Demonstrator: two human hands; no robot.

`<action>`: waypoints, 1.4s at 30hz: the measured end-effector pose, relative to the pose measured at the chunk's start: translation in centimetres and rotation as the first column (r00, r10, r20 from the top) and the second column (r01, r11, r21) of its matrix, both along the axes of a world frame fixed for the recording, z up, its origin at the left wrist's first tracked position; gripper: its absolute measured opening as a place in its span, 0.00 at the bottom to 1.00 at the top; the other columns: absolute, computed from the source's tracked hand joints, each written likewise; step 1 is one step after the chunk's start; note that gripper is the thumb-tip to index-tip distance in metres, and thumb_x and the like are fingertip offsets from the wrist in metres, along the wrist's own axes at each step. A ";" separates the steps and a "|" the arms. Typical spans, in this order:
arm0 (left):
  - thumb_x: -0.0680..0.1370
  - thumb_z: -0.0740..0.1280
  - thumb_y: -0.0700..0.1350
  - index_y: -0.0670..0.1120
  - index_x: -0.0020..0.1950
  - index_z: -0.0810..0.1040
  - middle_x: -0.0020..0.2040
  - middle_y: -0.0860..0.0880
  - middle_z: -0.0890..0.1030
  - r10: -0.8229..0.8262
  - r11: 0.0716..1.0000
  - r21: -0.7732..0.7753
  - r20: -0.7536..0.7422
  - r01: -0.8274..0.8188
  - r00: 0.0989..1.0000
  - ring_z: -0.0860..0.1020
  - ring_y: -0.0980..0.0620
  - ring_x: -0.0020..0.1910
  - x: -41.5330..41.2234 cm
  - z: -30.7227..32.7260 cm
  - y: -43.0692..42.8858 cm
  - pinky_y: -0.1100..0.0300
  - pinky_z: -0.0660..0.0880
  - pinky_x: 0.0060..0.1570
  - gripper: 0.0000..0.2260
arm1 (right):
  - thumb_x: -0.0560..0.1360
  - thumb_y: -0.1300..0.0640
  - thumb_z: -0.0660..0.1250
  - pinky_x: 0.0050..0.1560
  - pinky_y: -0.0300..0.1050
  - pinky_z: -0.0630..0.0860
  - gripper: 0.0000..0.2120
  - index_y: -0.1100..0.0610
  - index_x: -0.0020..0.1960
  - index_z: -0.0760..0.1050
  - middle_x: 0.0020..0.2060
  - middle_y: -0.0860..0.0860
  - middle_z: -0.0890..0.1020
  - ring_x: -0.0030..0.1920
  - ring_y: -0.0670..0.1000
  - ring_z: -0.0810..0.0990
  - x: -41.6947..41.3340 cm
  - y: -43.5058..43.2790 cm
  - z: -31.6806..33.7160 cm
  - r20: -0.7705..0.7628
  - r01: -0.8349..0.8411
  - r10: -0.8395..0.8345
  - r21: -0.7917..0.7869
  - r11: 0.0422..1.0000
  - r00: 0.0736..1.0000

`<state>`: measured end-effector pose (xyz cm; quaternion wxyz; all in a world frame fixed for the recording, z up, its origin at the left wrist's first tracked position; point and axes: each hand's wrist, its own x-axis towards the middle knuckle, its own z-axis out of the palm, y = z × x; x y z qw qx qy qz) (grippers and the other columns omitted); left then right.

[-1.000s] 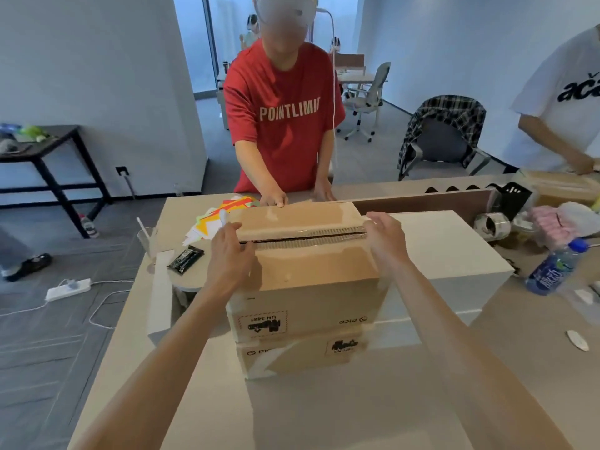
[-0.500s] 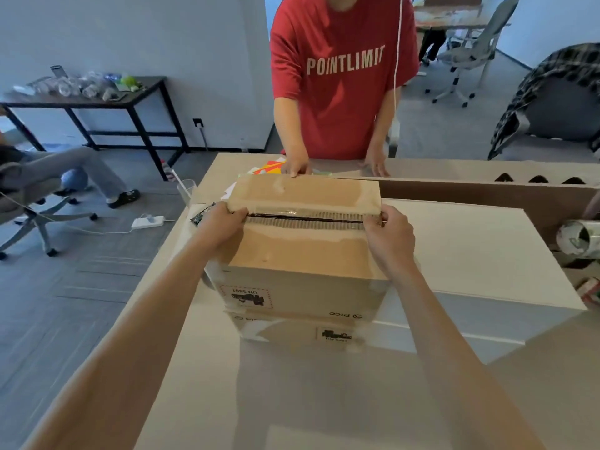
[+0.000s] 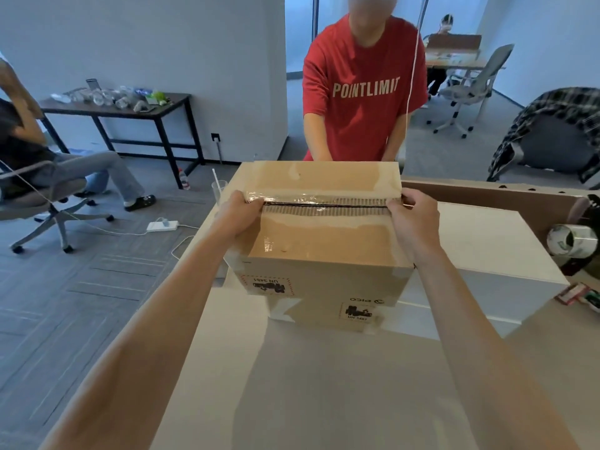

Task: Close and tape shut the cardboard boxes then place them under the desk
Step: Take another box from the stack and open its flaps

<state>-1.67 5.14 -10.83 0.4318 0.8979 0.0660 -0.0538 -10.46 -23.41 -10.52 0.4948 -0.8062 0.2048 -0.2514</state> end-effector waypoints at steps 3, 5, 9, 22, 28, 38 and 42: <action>0.77 0.62 0.58 0.46 0.67 0.70 0.62 0.44 0.76 -0.023 1.000 -0.014 0.044 0.023 0.999 0.74 0.41 0.60 -2.6 0.9 1.5 0.44 0.70 0.63 0.23 | 0.80 0.57 0.64 0.39 0.29 0.65 0.13 0.55 0.63 0.77 0.48 0.43 0.77 0.47 0.42 0.73 -3.1 1.2 0.7 0.042 -0.007 0.008 -0.010 1.000 0.999; 0.76 0.61 0.59 0.47 0.66 0.70 0.61 0.45 0.77 -0.069 0.997 -0.030 0.075 0.072 0.995 0.74 0.41 0.60 -4.4 1.7 1.7 0.44 0.70 0.63 0.24 | 0.80 0.56 0.63 0.40 0.29 0.65 0.14 0.55 0.65 0.76 0.52 0.44 0.77 0.51 0.44 0.74 -5.7 1.7 1.3 0.055 0.003 -0.001 -0.033 0.999 0.998; 0.78 0.61 0.55 0.44 0.66 0.69 0.59 0.45 0.77 -0.155 0.986 -0.038 0.152 0.163 0.976 0.74 0.42 0.56 -8.0 3.5 -0.6 0.49 0.72 0.57 0.21 | 0.80 0.59 0.63 0.51 0.38 0.69 0.14 0.56 0.65 0.76 0.54 0.46 0.79 0.54 0.46 0.76 -11.4 1.0 2.1 0.085 0.084 -0.080 -0.041 0.996 0.993; 0.78 0.62 0.53 0.45 0.67 0.70 0.62 0.40 0.76 -0.399 0.912 0.067 0.379 0.406 0.835 0.72 0.37 0.62 -14.2 9.6 -18.0 0.49 0.69 0.56 0.20 | 0.79 0.61 0.63 0.50 0.29 0.71 0.12 0.57 0.62 0.77 0.53 0.47 0.81 0.54 0.44 0.77 -23.9 -12.8 4.0 0.200 0.368 -0.396 0.163 0.915 0.896; 0.79 0.60 0.51 0.46 0.67 0.70 0.63 0.41 0.76 -0.483 0.866 0.109 0.437 0.488 0.759 0.70 0.37 0.64 -16.3 11.2 -32.2 0.50 0.65 0.55 0.18 | 0.77 0.59 0.65 0.50 0.35 0.73 0.08 0.54 0.54 0.78 0.48 0.47 0.82 0.51 0.47 0.79 -28.1 -24.4 4.6 0.223 0.458 -0.491 0.183 0.870 0.842; 0.80 0.59 0.51 0.46 0.68 0.69 0.64 0.43 0.76 -0.601 0.767 -0.011 0.340 0.642 0.723 0.72 0.39 0.64 -20.1 6.5 -52.2 0.51 0.67 0.55 0.18 | 0.77 0.62 0.64 0.49 0.35 0.72 0.14 0.55 0.63 0.76 0.51 0.46 0.80 0.49 0.42 0.78 -34.8 -40.2 3.7 0.190 0.630 -0.657 0.184 0.754 0.730; 0.80 0.59 0.54 0.47 0.70 0.67 0.65 0.41 0.75 -0.658 0.727 -0.010 0.276 0.686 0.701 0.70 0.37 0.65 -20.4 4.2 -57.6 0.49 0.66 0.57 0.20 | 0.77 0.62 0.64 0.48 0.37 0.72 0.15 0.55 0.63 0.75 0.51 0.46 0.80 0.51 0.45 0.78 -36.3 -43.8 2.5 0.141 0.698 -0.711 0.138 0.703 0.689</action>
